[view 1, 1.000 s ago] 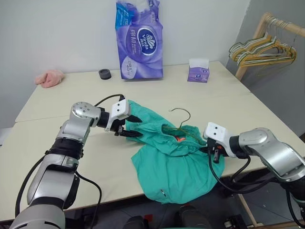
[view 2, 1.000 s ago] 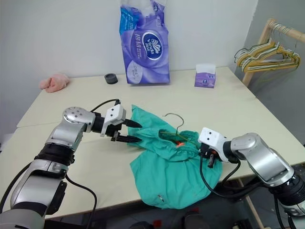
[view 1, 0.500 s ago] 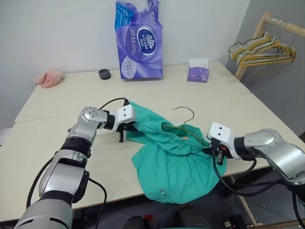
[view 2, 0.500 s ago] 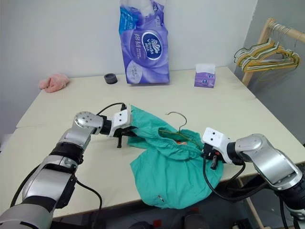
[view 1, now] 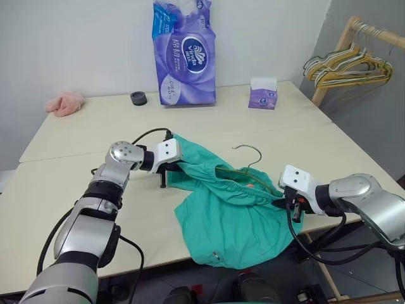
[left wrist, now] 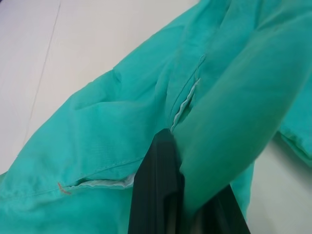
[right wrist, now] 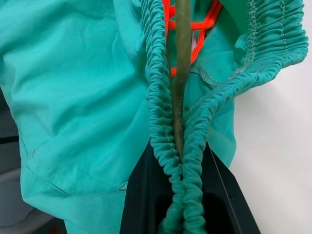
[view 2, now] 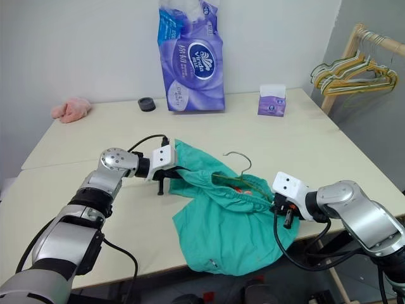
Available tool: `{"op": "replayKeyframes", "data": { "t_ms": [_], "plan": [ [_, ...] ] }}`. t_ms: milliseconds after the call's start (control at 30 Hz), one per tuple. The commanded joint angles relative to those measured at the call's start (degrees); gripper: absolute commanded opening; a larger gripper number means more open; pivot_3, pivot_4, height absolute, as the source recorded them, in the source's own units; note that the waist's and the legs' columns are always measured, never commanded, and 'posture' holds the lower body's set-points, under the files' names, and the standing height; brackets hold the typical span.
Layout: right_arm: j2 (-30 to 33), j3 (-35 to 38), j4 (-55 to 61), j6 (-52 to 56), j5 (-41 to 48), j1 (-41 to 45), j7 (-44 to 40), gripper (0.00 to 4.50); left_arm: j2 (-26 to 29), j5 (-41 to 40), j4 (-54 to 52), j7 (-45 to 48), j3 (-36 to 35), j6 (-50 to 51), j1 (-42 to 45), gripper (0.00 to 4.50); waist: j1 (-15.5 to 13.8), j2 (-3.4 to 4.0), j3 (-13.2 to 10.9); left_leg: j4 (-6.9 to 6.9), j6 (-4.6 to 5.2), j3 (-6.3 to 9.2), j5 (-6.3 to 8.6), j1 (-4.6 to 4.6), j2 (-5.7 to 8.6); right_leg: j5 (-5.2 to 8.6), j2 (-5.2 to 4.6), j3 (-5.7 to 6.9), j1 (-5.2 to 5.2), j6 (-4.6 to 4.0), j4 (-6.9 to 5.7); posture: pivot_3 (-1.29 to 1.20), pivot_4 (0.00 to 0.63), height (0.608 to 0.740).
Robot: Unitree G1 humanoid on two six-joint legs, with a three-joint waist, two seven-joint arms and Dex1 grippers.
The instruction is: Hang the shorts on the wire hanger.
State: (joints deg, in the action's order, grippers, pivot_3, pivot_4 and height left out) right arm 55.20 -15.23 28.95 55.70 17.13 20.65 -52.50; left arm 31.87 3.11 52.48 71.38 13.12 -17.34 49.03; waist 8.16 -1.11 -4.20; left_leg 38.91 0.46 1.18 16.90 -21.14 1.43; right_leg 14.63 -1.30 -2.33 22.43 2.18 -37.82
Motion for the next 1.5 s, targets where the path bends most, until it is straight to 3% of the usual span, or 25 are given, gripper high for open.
{"op": "replayKeyframes", "data": {
  "t_ms": [33, 933, 1500],
  "plan": [
    [1.6, 3.0, 1.7, 0.0, 1.5, -0.2, -1.0, 0.01, 1.2, 0.8, -0.4, -2.4, -1.2, -1.2, 0.8, 0.0, 0.0, 0.0, 0.0, 0.0, 0.0, 0.0, 0.0, 0.0, 0.0, 0.0, 0.0, 0.0, 0.0, 0.0, 0.0, -0.22, 0.029, 0.74],
    [6.7, 5.4, 2.7, 0.2, 4.9, -5.8, -2.7, 0.01, 1.1, 0.9, -1.9, -4.7, -1.6, -1.5, -0.2, 0.0, -0.2, -0.01, 0.0, 0.0, 0.0, 0.0, 0.0, 0.0, 0.0, 0.0, 0.0, 0.0, -0.01, 0.0, 0.0, -0.21, 0.027, 0.74],
    [6.8, 6.7, 0.7, 0.8, 6.3, -7.3, -2.1, 0.01, 0.5, 1.3, 0.8, -7.0, -1.7, -4.3, -0.4, 0.0, -0.2, -0.02, 0.0, 0.01, 0.0, 0.0, 0.0, 0.0, 0.0, 0.0, 0.0, -0.01, -0.01, 0.0, 0.0, -0.21, 0.032, 0.74]
  ]
}}
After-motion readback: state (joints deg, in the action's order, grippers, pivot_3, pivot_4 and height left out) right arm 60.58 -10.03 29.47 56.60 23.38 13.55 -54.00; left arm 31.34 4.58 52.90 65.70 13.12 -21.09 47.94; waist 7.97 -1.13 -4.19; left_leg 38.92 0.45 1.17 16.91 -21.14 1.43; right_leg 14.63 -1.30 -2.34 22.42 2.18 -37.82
